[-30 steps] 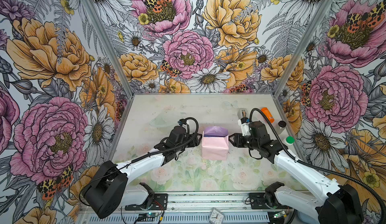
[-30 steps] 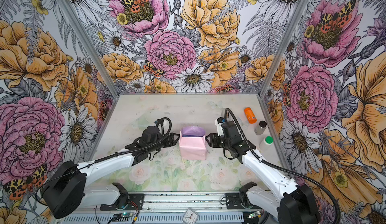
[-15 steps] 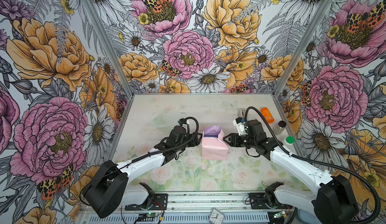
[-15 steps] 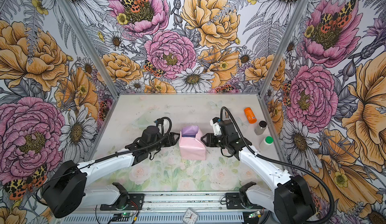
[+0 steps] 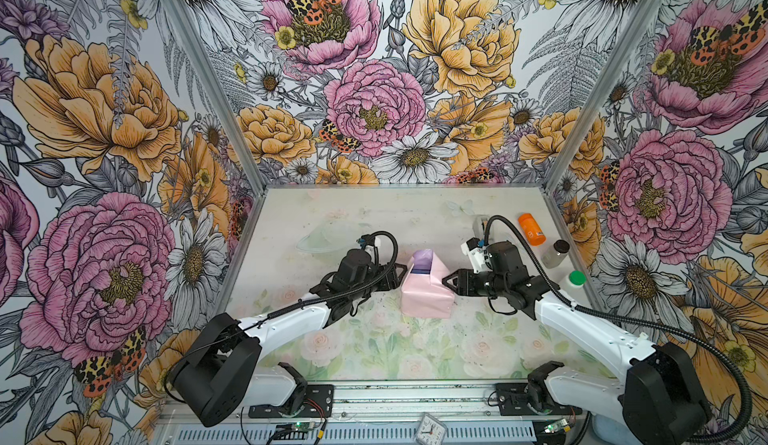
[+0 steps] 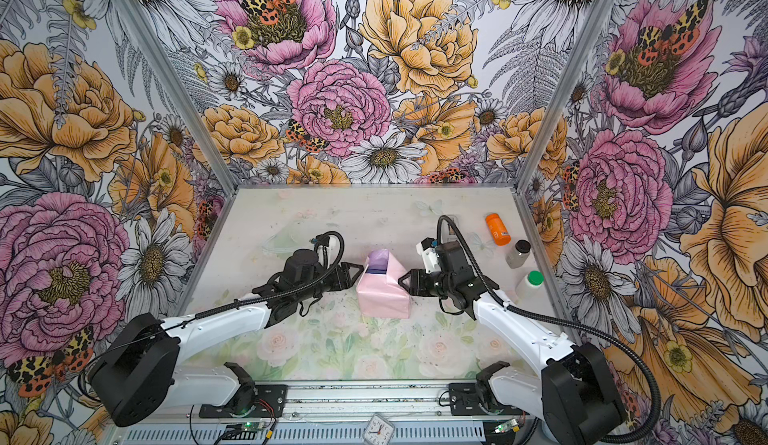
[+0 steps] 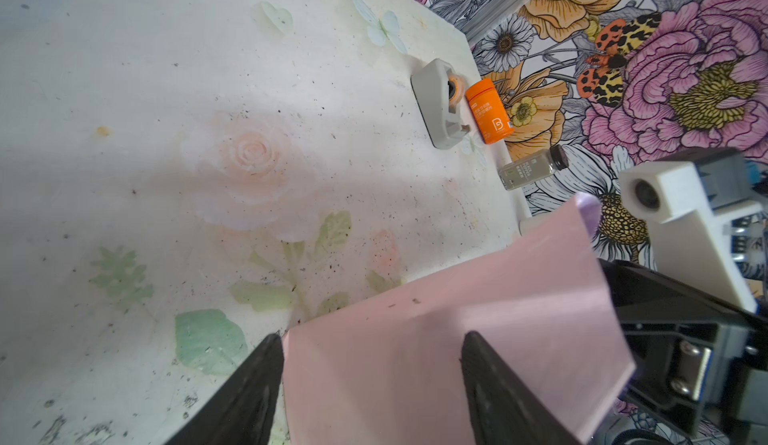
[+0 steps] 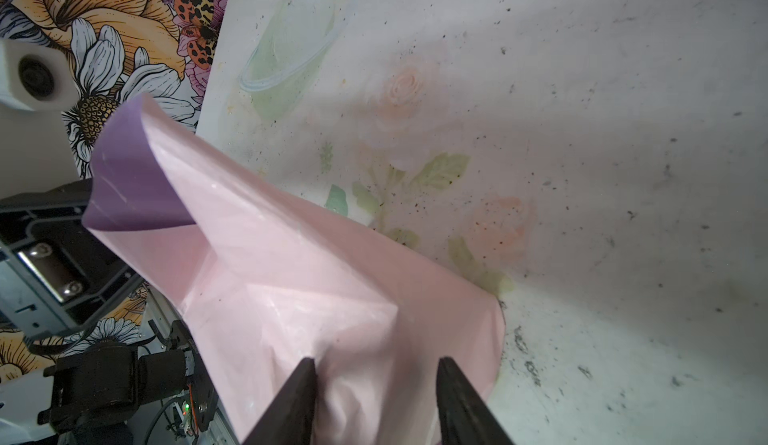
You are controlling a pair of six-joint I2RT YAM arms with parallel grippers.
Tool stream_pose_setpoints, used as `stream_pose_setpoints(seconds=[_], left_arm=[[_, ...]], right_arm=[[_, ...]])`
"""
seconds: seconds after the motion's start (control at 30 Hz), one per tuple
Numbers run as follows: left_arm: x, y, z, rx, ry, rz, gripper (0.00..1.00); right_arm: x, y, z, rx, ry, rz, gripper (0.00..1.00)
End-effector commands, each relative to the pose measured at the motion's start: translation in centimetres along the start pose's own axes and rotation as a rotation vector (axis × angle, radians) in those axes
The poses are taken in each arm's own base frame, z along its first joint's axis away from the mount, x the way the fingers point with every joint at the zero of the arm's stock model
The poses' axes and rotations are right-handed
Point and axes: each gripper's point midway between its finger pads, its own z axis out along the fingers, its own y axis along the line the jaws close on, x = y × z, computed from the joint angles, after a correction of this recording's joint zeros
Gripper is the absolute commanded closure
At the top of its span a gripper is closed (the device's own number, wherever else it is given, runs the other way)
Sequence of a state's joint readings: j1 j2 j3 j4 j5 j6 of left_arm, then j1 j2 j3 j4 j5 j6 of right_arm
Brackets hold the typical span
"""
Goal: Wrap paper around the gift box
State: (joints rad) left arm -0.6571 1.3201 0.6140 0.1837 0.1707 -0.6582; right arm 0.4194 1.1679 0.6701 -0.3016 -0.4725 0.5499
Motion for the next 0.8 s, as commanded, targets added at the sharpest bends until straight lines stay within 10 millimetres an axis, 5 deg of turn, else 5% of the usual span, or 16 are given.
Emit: stream_pose_setpoints(seconds=[0.0,0.5,0.77], left_arm=[[-0.4,-2.0,0.4,0.085,-0.004,0.037,0.30],[2.7,-1.2,2.7,0.097,0.123,0.048,0.31],[4.1,-0.5,3.4,0.089,0.181,0.067,0.32]], right_arm=[[3.6,-2.5,0.9,0.078,0.117,0.054,0.52],[3.2,-2.3,0.8,0.077,0.104,0.044,0.52],[-0.6,-0.7,-0.7,0.134,-0.034,-0.126,0.51]])
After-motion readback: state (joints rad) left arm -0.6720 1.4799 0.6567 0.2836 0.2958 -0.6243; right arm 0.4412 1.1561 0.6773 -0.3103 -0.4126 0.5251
